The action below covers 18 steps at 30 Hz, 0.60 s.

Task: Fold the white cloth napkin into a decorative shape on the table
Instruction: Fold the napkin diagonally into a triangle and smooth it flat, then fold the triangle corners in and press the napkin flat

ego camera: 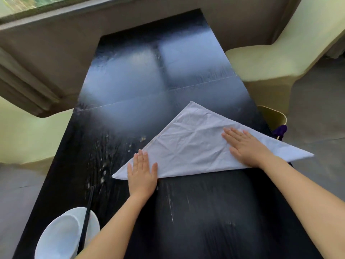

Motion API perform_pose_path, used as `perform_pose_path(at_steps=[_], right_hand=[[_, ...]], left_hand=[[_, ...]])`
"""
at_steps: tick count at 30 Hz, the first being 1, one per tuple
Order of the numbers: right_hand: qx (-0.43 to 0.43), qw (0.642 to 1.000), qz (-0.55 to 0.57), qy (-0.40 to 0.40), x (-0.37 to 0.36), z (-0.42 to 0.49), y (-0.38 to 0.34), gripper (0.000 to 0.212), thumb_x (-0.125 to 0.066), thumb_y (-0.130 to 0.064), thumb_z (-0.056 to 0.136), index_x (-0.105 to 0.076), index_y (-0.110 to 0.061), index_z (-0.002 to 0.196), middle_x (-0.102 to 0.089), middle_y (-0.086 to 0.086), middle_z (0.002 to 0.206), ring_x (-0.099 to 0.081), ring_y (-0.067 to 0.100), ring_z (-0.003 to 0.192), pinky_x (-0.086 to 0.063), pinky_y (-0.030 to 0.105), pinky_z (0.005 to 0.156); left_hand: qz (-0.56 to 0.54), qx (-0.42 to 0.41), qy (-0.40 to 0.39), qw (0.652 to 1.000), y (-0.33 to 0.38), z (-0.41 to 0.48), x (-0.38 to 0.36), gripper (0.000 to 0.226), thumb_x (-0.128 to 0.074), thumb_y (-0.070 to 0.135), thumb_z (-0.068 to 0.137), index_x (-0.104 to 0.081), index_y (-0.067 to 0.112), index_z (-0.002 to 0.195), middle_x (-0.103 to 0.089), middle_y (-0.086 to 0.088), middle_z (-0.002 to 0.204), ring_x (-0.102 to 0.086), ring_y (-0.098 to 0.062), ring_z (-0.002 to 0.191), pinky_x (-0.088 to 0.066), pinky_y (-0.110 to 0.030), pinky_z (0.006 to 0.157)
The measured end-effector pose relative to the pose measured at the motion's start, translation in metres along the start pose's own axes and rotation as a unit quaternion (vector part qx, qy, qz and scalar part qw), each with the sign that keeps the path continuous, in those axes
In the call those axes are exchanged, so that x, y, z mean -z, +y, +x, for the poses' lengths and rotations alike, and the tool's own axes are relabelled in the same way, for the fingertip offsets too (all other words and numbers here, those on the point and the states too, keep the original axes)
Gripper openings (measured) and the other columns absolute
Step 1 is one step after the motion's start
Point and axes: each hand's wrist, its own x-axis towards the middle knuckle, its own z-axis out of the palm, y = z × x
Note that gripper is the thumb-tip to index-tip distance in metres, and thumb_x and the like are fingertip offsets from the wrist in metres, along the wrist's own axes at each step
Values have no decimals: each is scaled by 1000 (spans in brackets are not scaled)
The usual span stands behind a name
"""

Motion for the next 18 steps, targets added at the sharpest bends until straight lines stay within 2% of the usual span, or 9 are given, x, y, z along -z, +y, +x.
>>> perform_pose_path(at_steps=[2,3,5,6,7,9,12,14,18], right_hand=[[-10,998,-3,61,4,9,-27,62,-20,-33,90,-19,-12,147,-9,7,157,-9,20,145,-2,38,117],[13,996,-1,91,1,12,-48,58,-28,-27,89,-31,-7,143,-25,12,154,-22,26,142,-12,43,116],[86,988,36,122,-9,15,-95,60,-24,-30,84,-47,-5,134,-44,13,143,-41,30,133,-27,49,109],[115,986,42,109,-14,15,-116,67,-15,-36,84,-42,-8,138,-36,9,148,-35,26,137,-22,44,112],[134,985,52,99,-21,15,-132,75,-4,-43,81,-29,-11,145,-19,2,154,-20,21,143,-8,38,116],[110,988,90,64,-26,15,-147,82,11,-51,75,-5,-19,149,5,-5,156,5,13,145,16,30,112],[104,989,67,80,-28,24,-140,83,15,-53,73,1,-23,149,9,-8,157,12,8,143,18,29,111],[119,989,65,54,-24,25,-134,84,14,-55,72,2,-24,149,13,-12,154,18,2,138,15,30,113],[141,988,64,24,-18,27,-125,79,11,-57,74,4,-29,148,17,-16,149,20,-1,135,18,26,112]], left_hand=[[-15,18,-3,1000,2,-8,-3,61,-8,45,97,7,15,148,11,-1,158,10,-17,146,4,-41,119],[-25,24,-6,999,3,-10,-3,59,-13,42,99,6,15,148,10,-2,158,10,-17,146,3,-41,118],[-44,20,5,999,2,-11,1,58,-22,36,100,-3,13,149,0,-5,159,1,-20,147,-6,-42,118],[-61,20,16,998,-2,-11,7,56,-28,32,99,-11,12,149,-10,-6,159,-7,-22,146,-13,-43,117],[-83,31,24,996,-8,-10,15,54,-34,27,98,-19,13,147,-21,-7,156,-17,-23,144,-19,-43,114],[-107,73,26,991,-25,-5,33,52,-42,17,92,-31,16,143,-40,-3,146,-36,-24,134,-27,-45,107],[-160,127,-42,978,-59,7,60,46,-44,12,88,-45,16,134,-53,-6,133,-49,-27,117,-37,-39,98],[-205,122,-90,967,-79,8,73,37,-45,10,88,-54,11,124,-59,-8,124,-55,-24,107,-41,-30,89],[-276,99,-189,937,-94,-9,82,22,-59,15,84,-58,17,106,-63,-2,98,-54,-13,78,-45,-26,68]])
